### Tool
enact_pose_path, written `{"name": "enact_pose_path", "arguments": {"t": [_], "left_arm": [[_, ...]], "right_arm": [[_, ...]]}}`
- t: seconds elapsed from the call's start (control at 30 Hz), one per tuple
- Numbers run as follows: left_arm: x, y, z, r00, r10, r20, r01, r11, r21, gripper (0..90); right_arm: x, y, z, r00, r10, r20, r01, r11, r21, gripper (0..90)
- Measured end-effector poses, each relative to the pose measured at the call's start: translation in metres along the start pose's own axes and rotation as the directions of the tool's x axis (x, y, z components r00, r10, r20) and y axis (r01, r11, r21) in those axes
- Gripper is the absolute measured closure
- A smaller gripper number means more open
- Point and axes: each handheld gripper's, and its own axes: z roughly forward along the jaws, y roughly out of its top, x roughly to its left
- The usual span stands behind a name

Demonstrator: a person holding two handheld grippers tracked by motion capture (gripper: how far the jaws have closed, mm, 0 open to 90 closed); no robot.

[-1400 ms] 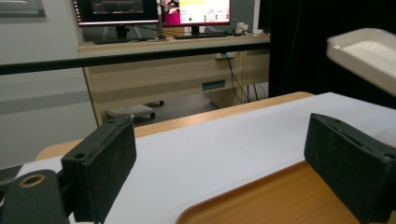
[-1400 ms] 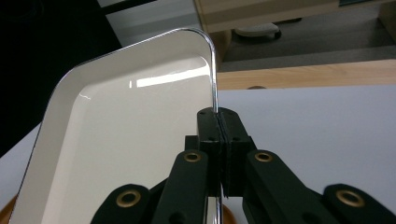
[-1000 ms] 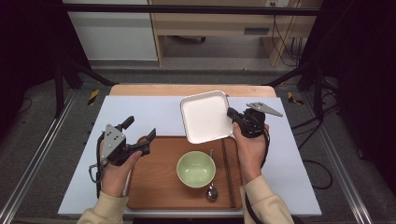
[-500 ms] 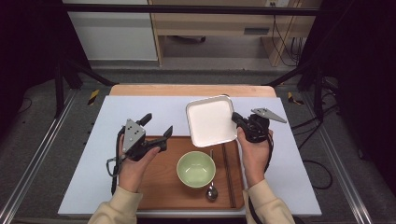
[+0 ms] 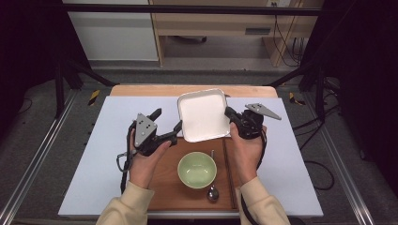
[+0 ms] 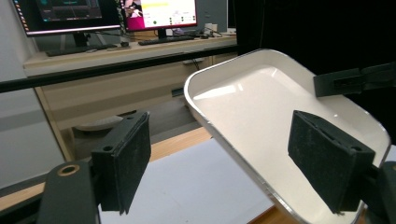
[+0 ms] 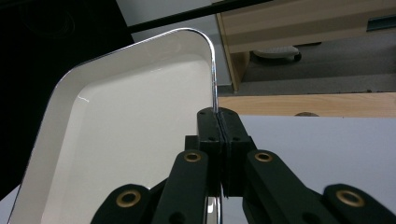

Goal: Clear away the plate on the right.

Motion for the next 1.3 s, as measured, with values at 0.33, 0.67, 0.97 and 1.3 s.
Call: {"name": "enact_pose_path", "arguments": {"t": [0.33,0.67,0.97,1.3], "left_arm": [[-0.006,-0.005,0.009,0.9995,-0.022,-0.021,0.023,0.9993,0.03,25.1],[-0.005,-0.012,0.019,0.997,-0.071,-0.032,0.072,0.9962,0.049,41.0],[-0.003,-0.017,0.019,0.9914,-0.129,-0.025,0.129,0.9914,0.023,62.0],[0.005,-0.018,0.016,0.9848,-0.141,-0.102,0.138,0.9899,-0.032,78.2]], "right_arm": [[0.004,-0.002,0.001,0.9999,0.012,-0.007,-0.012,1.0,-0.003,89.2],[0.012,0.0,-0.002,0.9999,0.001,-0.016,-0.002,1.0,-0.023,89.2],[0.016,-0.001,-0.003,0.9997,-0.001,-0.022,0.001,1.0,-0.03,89.1],[0.026,-0.009,0.0,0.9995,-0.023,-0.02,0.023,1.0,-0.008,88.6]]}}
